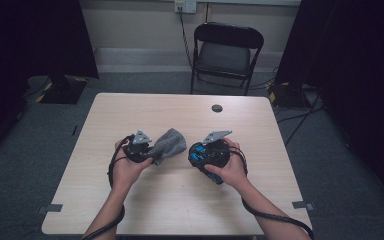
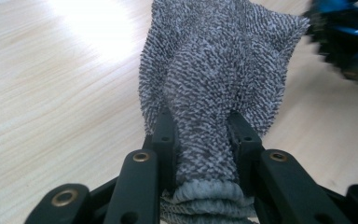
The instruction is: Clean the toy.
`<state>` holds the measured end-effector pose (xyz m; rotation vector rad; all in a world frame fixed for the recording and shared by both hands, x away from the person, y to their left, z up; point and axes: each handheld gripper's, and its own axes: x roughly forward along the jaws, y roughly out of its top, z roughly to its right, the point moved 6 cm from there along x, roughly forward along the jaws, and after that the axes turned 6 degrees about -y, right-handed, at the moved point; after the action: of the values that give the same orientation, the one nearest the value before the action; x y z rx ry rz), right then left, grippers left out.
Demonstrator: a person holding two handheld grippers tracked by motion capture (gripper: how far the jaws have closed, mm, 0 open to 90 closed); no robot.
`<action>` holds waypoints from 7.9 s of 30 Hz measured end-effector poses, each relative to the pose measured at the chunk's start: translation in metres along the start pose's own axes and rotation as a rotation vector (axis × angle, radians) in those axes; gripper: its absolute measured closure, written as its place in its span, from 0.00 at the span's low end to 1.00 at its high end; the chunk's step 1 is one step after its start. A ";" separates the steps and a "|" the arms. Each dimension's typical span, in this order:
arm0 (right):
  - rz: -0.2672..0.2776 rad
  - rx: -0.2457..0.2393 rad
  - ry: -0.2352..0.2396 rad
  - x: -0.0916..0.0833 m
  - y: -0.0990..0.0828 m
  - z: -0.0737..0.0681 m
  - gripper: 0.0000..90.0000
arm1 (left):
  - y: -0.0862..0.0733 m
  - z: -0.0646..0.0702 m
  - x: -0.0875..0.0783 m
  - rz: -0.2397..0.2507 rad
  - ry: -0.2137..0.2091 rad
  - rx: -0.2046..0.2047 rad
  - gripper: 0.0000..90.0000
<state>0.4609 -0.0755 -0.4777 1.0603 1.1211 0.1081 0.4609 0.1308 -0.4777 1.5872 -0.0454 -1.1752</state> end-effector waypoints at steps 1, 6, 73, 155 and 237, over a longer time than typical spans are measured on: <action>0.006 -0.003 0.011 -0.001 0.003 -0.004 0.28 | 0.002 0.001 0.003 -0.005 0.001 -0.003 0.77; 0.014 -0.015 0.026 0.002 0.007 -0.016 0.28 | 0.016 0.020 0.021 0.013 -0.051 -0.014 0.77; -0.013 0.109 -0.161 -0.023 -0.014 0.059 0.28 | 0.004 0.021 -0.006 0.082 -0.266 -0.017 0.78; -0.035 0.034 -0.138 -0.020 -0.012 0.034 0.28 | 0.031 0.054 0.019 0.086 -0.368 0.020 0.77; 0.004 0.007 -0.049 -0.023 -0.005 0.012 0.28 | 0.041 0.053 0.017 0.107 -0.397 -0.002 0.77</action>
<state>0.4569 -0.0989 -0.4651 1.0666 1.0761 0.0814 0.4543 0.0671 -0.4527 1.3120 -0.3832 -1.3876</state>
